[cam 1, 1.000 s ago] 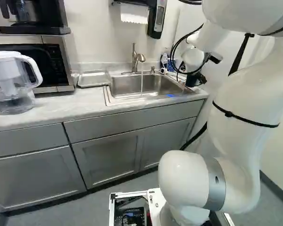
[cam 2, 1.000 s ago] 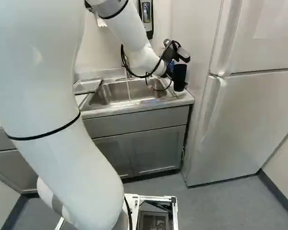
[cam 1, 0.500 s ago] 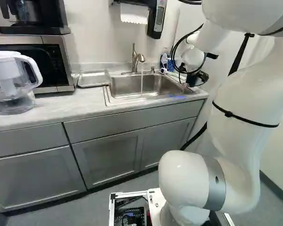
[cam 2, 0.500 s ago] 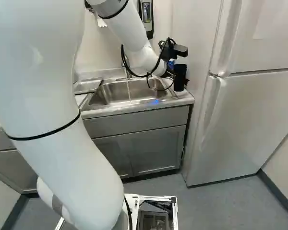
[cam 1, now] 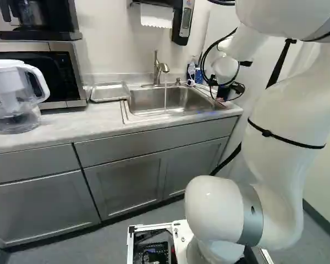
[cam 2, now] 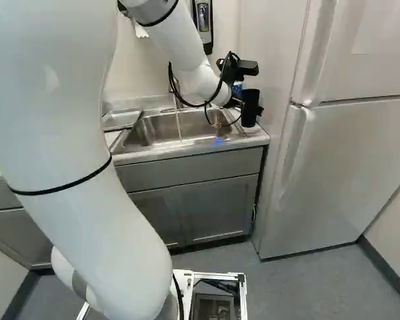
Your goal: Rinse the cup and place it in the tray
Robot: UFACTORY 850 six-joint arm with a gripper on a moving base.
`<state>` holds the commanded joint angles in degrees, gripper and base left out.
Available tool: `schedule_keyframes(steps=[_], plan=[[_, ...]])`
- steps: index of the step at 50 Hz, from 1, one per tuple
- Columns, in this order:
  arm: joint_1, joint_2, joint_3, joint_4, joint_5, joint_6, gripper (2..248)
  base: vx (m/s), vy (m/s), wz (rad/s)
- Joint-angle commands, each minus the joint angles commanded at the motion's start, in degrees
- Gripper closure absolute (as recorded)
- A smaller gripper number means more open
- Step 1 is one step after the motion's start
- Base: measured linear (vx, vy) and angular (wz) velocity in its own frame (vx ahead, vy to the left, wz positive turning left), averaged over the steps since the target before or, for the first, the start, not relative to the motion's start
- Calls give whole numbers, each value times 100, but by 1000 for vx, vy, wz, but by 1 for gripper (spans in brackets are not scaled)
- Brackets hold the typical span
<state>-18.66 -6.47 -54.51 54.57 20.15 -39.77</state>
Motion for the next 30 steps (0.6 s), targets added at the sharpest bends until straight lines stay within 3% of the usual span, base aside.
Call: schedule_keyframes(steps=[30], plan=[[90, -186, -201, 0, 0, 0, 3, 0, 0, 0]])
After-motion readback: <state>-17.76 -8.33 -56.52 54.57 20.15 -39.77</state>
